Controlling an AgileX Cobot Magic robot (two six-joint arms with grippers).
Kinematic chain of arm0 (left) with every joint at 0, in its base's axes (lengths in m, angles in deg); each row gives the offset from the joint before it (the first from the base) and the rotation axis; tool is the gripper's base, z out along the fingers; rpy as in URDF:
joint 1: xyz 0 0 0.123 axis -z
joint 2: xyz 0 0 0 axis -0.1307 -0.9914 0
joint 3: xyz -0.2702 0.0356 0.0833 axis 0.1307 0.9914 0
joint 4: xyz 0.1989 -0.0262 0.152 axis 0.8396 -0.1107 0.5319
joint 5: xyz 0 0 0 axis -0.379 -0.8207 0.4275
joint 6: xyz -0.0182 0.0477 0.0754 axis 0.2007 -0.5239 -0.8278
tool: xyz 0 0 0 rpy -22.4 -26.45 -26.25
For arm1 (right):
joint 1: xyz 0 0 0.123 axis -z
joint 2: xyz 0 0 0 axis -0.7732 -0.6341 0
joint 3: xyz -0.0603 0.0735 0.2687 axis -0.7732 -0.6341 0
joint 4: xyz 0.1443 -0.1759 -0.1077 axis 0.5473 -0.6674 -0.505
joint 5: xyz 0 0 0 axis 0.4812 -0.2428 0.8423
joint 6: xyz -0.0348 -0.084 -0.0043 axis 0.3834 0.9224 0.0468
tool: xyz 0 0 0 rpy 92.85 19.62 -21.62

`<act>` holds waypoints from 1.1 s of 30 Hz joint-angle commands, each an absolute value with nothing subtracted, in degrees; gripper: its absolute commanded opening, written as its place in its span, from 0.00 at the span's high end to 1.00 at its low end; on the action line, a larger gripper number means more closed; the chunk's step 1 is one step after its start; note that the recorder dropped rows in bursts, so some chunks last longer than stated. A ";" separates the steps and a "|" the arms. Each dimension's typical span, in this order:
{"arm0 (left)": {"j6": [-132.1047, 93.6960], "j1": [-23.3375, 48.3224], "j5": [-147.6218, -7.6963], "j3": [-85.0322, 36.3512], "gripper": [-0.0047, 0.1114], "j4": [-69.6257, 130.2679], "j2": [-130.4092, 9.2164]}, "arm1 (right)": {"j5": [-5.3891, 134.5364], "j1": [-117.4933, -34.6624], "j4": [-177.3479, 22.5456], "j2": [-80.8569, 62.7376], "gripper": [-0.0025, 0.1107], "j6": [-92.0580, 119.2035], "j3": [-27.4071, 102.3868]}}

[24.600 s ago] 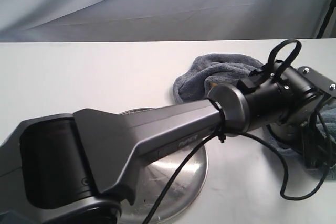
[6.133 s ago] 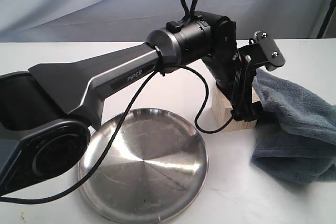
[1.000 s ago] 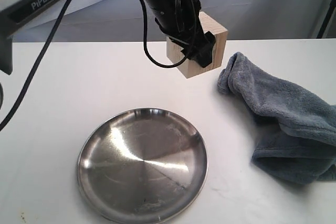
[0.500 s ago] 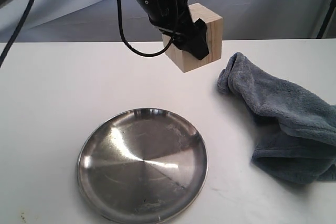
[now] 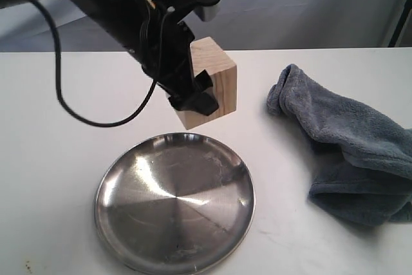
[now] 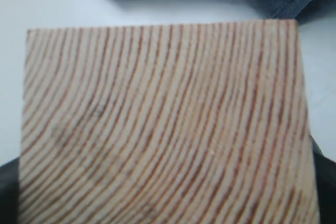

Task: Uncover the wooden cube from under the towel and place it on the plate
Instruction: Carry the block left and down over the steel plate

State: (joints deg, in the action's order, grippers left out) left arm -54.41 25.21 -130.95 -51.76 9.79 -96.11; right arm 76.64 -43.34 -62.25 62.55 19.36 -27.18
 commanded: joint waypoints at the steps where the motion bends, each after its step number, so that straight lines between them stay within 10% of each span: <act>1: -56.31 25.12 -123.67 -43.78 0.93 9.03 -90.42 | 76.60 -43.43 -62.11 62.74 0.98 19.79 -27.41; 33: -92.24 25.12 -97.53 -9.24 0.93 -20.51 -90.53 | 76.60 -43.43 -62.11 62.74 0.98 19.79 -27.41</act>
State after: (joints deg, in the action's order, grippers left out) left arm -90.58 25.21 -99.22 -9.36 -18.82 -89.26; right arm 76.64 -43.34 -62.25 62.55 19.36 -27.18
